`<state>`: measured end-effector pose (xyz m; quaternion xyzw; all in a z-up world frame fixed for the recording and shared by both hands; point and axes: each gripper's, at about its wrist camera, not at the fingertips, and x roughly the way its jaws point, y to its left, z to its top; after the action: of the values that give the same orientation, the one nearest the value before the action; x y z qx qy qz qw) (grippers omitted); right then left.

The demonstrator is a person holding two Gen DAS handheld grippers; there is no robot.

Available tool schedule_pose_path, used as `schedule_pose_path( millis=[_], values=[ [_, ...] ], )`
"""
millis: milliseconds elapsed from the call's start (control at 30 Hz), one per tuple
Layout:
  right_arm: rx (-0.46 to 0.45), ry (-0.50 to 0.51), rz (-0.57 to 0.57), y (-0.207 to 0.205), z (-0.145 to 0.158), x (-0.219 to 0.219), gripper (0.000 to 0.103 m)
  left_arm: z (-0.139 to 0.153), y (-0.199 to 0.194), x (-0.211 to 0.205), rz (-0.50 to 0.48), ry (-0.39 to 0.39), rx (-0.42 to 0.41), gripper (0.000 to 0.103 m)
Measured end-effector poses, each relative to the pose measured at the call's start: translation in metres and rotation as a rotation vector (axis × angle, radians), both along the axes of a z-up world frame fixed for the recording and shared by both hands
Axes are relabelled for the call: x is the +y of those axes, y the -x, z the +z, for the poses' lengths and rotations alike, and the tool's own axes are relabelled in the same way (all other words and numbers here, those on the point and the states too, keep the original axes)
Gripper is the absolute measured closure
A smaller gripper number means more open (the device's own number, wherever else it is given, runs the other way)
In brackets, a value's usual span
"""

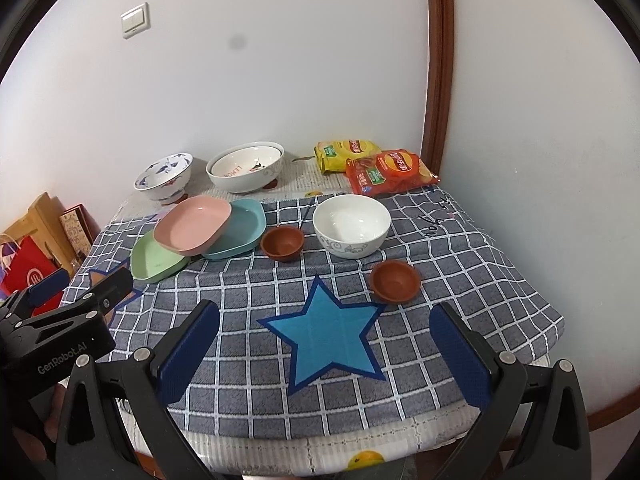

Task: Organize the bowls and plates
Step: 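Move the left tool toward the plate stack and close on the pink plate rim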

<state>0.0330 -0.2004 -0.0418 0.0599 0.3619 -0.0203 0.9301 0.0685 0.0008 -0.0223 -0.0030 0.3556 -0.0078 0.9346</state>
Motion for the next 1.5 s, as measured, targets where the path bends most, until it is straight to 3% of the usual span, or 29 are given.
schedule_pose_path(
  millis=[467, 767, 967, 1033, 1500],
  values=[
    [0.031, -0.088, 0.119, -0.081, -0.014, 0.020, 0.001, -0.039, -0.075, 0.038, 0.091, -0.001, 0.106, 0.000],
    [0.031, 0.015, 0.217, -0.141, -0.021, 0.062, 0.010, -0.058, -0.117, 0.084, 0.174, 0.039, 0.133, 0.004],
    [0.063, -0.033, 0.254, -0.176, -0.040, 0.081, 0.018, -0.071, -0.150, 0.098, 0.193, 0.042, 0.152, 0.008],
    [0.085, -0.042, 0.271, -0.190, -0.052, 0.090, 0.027, -0.078, -0.161, 0.099, 0.194, 0.036, 0.167, 0.009],
    [0.161, -0.210, 0.228, -0.253, -0.101, 0.117, 0.041, -0.113, -0.238, 0.088, 0.081, -0.036, 0.213, 0.037]
  ],
)
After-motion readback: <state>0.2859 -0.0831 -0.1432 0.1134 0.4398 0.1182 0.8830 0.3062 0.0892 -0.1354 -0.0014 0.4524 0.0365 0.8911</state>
